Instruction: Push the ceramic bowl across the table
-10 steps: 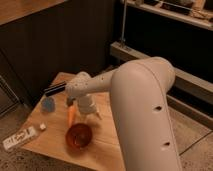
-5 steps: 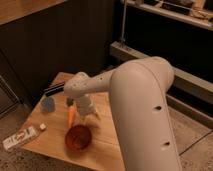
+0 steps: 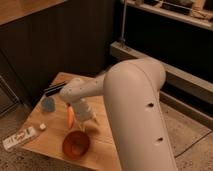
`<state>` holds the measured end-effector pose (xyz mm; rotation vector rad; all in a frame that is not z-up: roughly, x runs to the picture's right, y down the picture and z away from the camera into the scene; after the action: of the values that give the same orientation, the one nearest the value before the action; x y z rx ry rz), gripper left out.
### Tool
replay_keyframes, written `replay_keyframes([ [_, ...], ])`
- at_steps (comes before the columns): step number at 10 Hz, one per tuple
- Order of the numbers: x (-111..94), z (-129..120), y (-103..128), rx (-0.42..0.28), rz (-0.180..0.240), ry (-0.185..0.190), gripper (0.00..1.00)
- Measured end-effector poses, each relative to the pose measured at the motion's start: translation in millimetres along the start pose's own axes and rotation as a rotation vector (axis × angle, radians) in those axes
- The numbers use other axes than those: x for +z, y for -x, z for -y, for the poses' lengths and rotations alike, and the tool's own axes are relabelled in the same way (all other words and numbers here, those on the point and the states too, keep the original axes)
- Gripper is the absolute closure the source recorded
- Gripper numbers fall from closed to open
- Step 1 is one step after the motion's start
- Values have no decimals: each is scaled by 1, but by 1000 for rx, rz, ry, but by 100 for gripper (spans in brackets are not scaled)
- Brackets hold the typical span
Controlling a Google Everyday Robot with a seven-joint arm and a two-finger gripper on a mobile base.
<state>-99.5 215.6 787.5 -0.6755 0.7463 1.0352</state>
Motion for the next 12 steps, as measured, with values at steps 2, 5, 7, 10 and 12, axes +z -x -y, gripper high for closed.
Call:
replay_keyframes([
  [2,-1,-19,-13,-37,-20,28,35],
  [5,-6,-43,-28,-73,-37,100,35],
  [7,-12,-59,-46,-99,-57,164,35],
  [10,-16,-66,-66,-111,-91,201,35],
  [12,-16,-64,-68,-101,-101,209,35],
])
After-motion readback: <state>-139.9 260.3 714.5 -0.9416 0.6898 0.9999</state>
